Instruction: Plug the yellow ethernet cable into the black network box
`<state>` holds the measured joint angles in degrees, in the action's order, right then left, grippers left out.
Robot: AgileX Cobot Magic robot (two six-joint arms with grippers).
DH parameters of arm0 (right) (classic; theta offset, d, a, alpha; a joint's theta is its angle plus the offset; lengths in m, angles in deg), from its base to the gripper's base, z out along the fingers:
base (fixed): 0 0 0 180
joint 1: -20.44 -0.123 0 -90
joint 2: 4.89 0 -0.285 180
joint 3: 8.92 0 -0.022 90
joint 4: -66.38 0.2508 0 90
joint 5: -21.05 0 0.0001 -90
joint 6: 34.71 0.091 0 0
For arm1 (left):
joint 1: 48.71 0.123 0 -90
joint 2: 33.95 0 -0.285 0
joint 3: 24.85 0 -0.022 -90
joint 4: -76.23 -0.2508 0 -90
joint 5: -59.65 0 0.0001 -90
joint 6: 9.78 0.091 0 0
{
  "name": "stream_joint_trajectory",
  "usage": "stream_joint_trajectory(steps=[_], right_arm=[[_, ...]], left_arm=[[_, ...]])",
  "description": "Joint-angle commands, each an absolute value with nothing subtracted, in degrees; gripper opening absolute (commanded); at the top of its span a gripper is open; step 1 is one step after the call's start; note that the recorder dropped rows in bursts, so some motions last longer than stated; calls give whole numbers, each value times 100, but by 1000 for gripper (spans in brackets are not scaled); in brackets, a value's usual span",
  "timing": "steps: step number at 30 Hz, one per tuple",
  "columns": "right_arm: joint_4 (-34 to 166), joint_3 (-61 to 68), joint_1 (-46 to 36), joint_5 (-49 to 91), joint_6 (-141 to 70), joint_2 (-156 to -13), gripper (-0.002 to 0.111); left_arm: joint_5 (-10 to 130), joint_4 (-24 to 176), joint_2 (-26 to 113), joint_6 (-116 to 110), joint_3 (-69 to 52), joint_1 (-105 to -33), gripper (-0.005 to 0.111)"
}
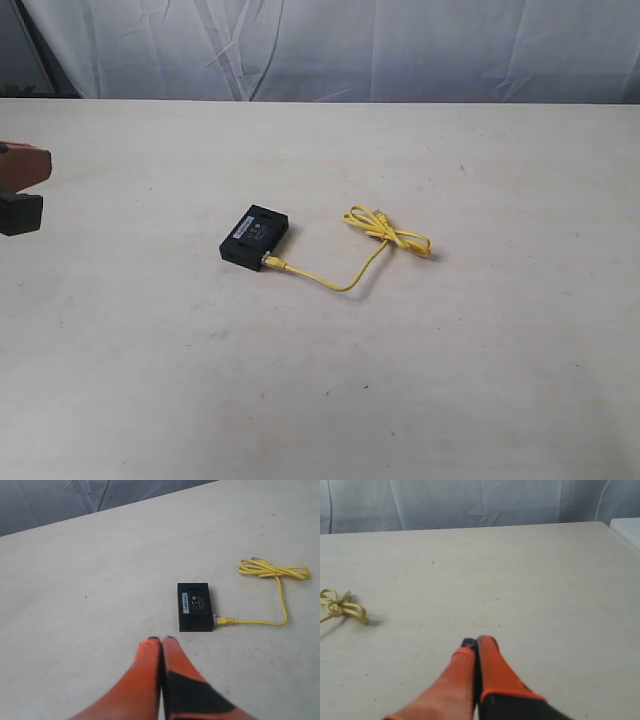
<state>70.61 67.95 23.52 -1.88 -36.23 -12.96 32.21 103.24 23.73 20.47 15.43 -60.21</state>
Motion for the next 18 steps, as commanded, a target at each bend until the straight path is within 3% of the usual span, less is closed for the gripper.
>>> stream_joint_trajectory(steps=[1, 18], right_arm=[[7101, 6830, 2127, -52, -3624, -1267, 0], [7101, 6830, 2038, -4, -3624, -1267, 0]], left_arm=[[3274, 10323, 2340, 2015, 1553, -6029, 0], [3274, 10323, 2340, 2015, 1553, -6029, 0]])
